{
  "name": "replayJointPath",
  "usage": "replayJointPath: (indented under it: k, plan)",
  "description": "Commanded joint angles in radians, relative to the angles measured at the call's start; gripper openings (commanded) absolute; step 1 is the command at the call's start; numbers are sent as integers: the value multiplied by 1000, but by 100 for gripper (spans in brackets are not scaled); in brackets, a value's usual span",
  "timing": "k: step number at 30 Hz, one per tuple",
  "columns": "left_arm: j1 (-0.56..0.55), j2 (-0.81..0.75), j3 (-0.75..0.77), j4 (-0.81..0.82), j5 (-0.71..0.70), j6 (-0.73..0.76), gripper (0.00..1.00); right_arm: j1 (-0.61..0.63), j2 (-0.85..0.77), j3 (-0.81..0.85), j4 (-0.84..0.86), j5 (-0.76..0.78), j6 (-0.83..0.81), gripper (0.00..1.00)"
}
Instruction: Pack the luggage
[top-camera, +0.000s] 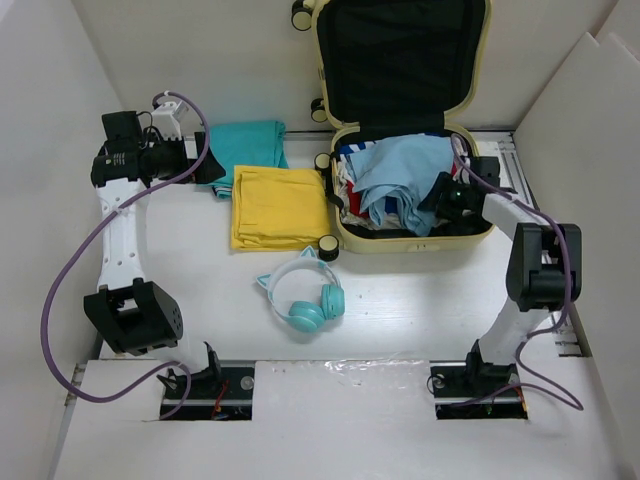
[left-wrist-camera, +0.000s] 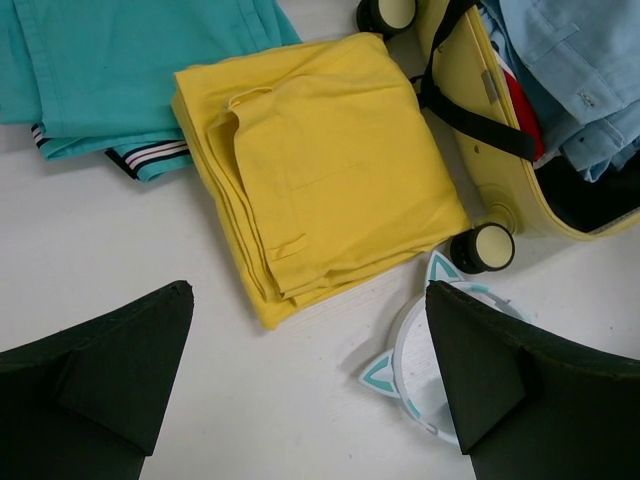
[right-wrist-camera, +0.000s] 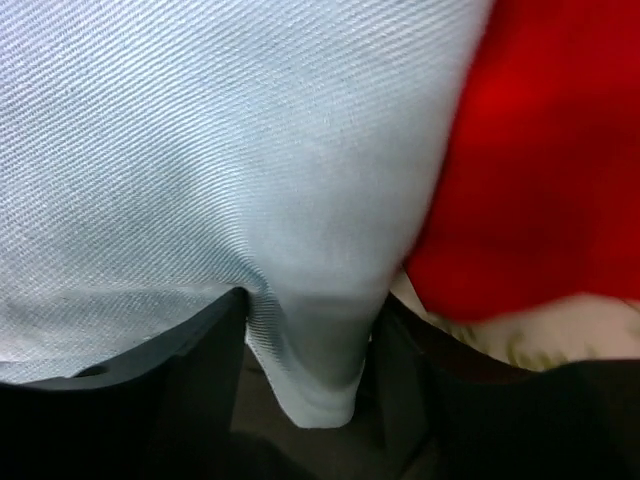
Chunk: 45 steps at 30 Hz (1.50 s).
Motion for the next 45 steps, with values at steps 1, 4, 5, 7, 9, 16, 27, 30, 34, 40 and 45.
replayJointPath:
  k: [1, 4, 5, 7, 9, 16, 27, 30, 34, 40, 45]
  plan:
    - [1, -34, -13, 27, -9, -7, 100, 0, 32, -20, 130, -100, -7, 56]
    - [1, -44, -22, 27, -18, -7, 100, 0, 33, -29, 144, -100, 2, 40]
    - [1, -53, -22, 27, -18, -7, 100, -11, 20, -29, 144, -100, 2, 16]
    - [1, -53, -22, 27, -18, 2, 100, -20, -15, -29, 119, -53, 2, 0]
    - [1, -53, -22, 27, -18, 2, 100, -20, -79, 20, -21, 36, -41, 0]
    - [1, -44, -22, 47, 14, -16, 100, 18, -92, 299, -462, 510, -251, 0]
    - [1, -35, -4, 27, -4, 5, 100, 18, 26, 393, -514, 792, -335, 0]
    - [1, -35, -4, 27, -4, 5, 100, 18, 16, 437, -514, 817, -366, 8]
    - [1, -35, -13, 27, -4, 5, 100, 30, -4, 478, -548, 726, -406, 68]
    - [1, -35, -4, 27, -4, 5, 100, 147, -96, 574, -655, 869, -342, 85]
    - [1, -35, -13, 45, -33, 5, 100, 266, -141, 496, -518, 635, -348, 71]
